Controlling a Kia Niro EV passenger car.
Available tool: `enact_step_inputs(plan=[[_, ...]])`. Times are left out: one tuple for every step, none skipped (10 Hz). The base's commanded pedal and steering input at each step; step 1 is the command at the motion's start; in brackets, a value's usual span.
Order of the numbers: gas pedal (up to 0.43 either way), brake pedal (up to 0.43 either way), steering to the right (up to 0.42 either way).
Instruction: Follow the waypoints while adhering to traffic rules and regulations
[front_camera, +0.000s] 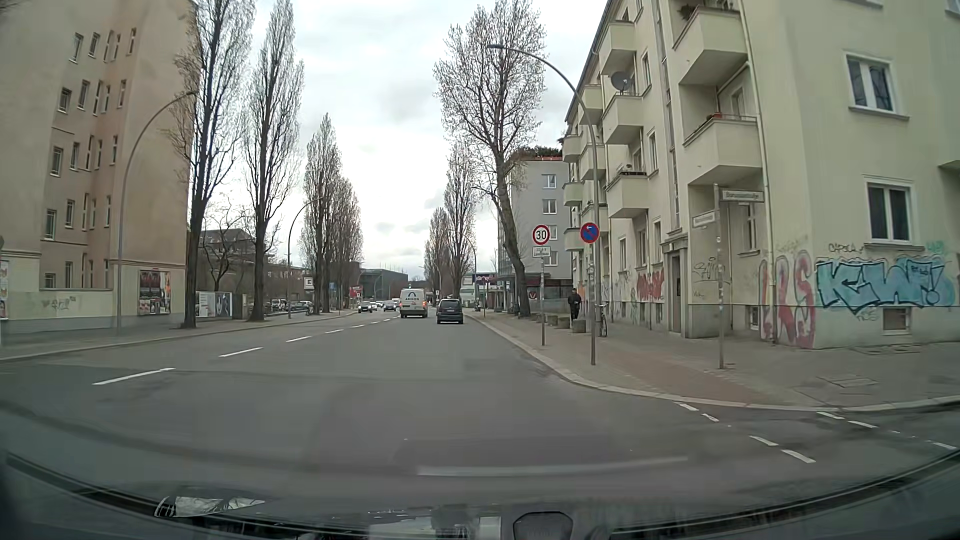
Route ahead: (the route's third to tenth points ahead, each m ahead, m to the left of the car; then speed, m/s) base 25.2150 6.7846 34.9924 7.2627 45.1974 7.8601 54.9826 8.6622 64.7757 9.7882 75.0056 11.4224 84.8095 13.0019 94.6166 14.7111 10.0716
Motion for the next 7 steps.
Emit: enact_step_inputs(plan=[[0.079, 0.012, -0.028], [0.067, 0.012, -0.026], [0.067, 0.012, -0.025], [0.067, 0.012, -0.025], [0.059, 0.012, -0.025], [0.028, 0.012, -0.024], [0.028, 0.012, -0.022]])
